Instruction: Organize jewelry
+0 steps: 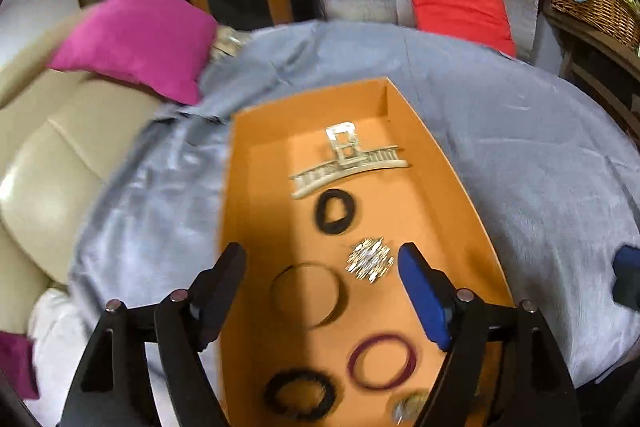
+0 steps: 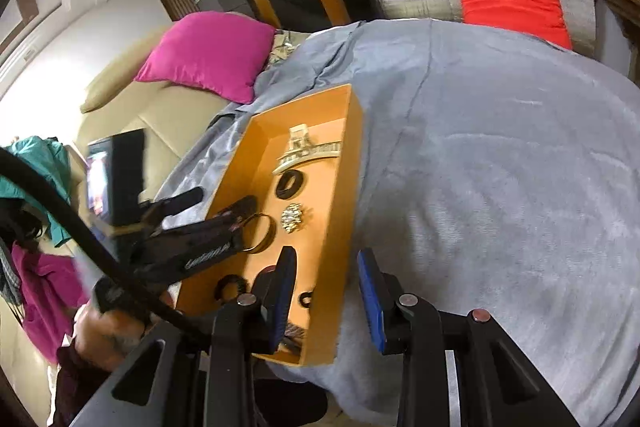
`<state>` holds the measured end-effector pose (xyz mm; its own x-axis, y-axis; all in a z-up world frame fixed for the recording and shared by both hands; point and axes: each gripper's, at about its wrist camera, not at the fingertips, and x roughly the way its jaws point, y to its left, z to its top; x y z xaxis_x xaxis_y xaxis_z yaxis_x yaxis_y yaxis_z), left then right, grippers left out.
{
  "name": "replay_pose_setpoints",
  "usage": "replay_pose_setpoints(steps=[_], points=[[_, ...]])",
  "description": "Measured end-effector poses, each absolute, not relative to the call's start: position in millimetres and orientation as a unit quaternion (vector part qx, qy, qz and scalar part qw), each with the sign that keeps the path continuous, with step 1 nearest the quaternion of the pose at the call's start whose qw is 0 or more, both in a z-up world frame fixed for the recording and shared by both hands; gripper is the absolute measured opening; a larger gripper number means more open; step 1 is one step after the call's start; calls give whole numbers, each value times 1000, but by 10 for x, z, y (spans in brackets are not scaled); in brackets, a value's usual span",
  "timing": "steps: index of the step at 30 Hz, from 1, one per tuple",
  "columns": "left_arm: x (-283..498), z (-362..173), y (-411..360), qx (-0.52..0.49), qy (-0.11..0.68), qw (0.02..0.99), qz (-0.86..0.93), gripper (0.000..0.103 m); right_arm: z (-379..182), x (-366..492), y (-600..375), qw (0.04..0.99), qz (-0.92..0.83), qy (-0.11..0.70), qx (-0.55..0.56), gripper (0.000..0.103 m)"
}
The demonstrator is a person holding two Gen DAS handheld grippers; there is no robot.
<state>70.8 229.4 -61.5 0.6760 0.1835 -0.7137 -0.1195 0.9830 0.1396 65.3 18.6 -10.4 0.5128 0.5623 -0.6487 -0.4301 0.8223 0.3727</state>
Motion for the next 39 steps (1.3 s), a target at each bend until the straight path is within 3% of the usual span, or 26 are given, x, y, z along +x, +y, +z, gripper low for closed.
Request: replay_pose_setpoints(steps=[8, 10, 12, 39], points=[[-16, -222, 2517, 43, 364, 916, 166, 84, 9, 361, 399, 864, 283, 412, 63, 37], [-188, -145, 2539, 41, 356, 917, 177, 86, 37, 295, 422, 865, 281, 412, 58, 52], [-308, -96, 2531, 35, 350, 919, 179, 86, 81, 210, 431, 870, 278, 405, 56, 56], [-928, 427, 2190, 49, 288, 937, 192, 91, 723, -529, 405, 934, 188, 301, -51, 57]])
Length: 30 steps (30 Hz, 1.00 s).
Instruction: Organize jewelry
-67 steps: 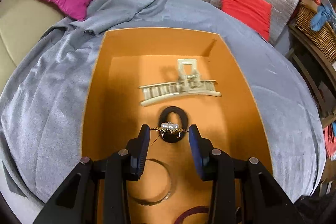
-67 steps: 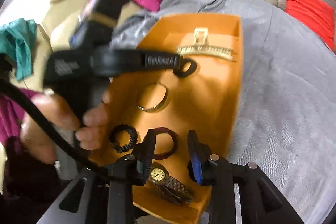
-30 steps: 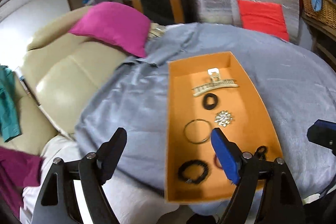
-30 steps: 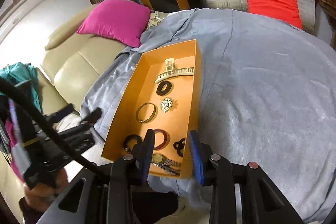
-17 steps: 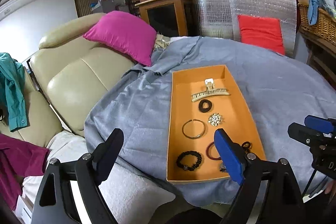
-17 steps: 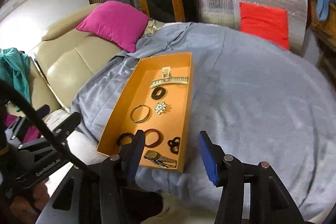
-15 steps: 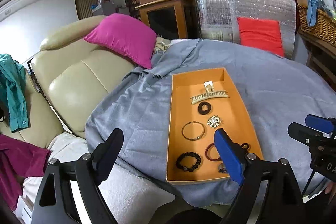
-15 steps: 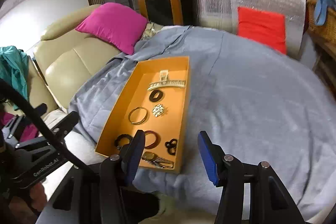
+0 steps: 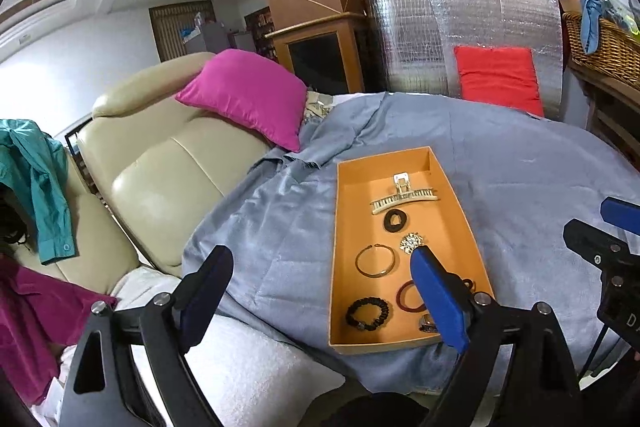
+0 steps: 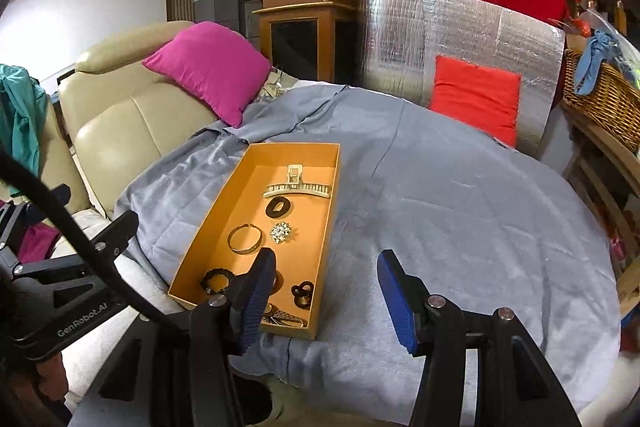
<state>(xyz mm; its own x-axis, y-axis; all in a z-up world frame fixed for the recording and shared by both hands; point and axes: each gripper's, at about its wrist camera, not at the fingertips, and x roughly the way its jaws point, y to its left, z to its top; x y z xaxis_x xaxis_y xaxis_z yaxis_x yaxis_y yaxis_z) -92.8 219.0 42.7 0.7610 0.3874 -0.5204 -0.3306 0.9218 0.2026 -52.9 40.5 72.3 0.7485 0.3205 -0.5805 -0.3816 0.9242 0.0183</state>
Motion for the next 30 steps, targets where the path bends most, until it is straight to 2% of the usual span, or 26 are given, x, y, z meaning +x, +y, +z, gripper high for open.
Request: replay_pose_setpoints(steps=[30], points=[[-1023, 454, 2244, 48, 287, 935, 203, 94, 720, -614, 485, 932, 189, 304, -62, 57]])
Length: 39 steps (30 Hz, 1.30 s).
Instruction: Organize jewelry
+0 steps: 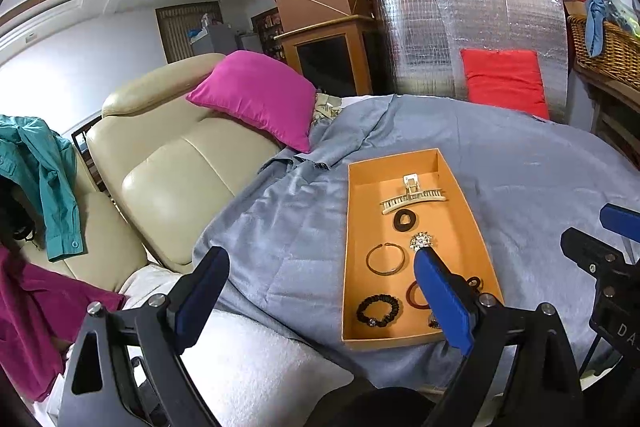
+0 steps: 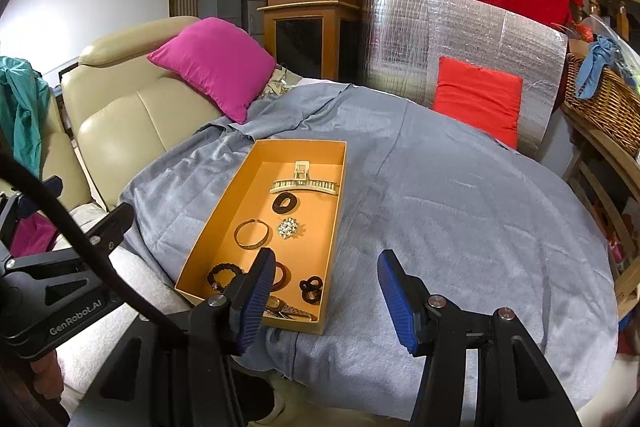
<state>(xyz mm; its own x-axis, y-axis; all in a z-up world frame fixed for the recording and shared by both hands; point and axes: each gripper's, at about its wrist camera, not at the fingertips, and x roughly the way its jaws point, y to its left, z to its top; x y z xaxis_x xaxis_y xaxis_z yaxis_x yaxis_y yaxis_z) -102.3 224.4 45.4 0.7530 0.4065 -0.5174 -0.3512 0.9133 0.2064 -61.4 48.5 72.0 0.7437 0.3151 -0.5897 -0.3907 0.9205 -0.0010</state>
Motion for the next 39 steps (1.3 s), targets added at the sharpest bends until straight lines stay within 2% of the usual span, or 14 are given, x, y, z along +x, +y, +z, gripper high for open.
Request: replay_pose_setpoints(steps=[39], points=[[-975, 390, 2411, 50, 290, 934, 202, 94, 629, -494, 737, 927, 189, 312, -87, 57]])
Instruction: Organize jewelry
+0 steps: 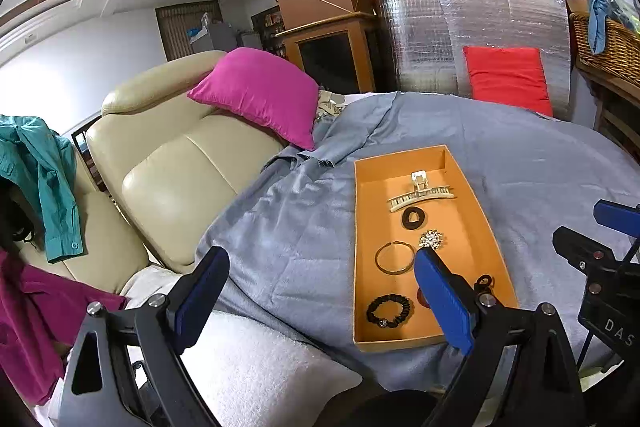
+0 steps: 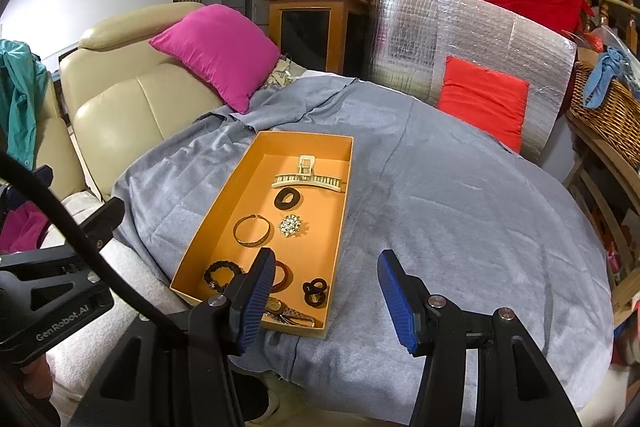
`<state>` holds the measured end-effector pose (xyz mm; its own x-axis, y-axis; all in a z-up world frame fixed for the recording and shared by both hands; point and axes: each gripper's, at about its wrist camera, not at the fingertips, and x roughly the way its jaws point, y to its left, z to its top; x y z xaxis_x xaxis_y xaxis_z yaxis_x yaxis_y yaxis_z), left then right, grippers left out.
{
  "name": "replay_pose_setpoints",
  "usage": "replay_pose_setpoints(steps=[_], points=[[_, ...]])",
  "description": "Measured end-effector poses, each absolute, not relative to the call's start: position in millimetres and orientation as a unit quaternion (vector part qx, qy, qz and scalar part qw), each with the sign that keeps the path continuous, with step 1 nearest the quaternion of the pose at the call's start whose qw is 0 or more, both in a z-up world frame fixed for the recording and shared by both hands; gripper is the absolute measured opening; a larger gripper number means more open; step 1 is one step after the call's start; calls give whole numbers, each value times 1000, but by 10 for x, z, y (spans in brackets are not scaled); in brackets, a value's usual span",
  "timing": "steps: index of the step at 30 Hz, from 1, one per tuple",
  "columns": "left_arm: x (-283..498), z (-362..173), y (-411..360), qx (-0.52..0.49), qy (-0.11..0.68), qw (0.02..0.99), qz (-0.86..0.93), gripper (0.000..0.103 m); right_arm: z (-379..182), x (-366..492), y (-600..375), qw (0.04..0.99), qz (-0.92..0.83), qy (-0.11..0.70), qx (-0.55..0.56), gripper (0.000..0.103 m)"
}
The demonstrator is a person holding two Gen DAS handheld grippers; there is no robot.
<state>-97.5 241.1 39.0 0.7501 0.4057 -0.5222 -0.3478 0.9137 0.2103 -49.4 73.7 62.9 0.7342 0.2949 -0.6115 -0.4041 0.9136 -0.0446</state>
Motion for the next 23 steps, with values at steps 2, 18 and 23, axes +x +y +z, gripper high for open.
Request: replay_pose_setpoints(steps=[2, 18, 23], points=[[-963, 379, 2447, 50, 291, 934, 203, 94, 613, -480, 775, 926, 188, 313, -90, 57], [-862, 305, 2645, 53, 300, 928, 214, 94, 487, -288, 984, 919, 197, 328, -99, 57], [-701, 380, 2400, 51, 299, 937, 176, 94, 453, -147, 767, 917, 199, 339, -70, 57]])
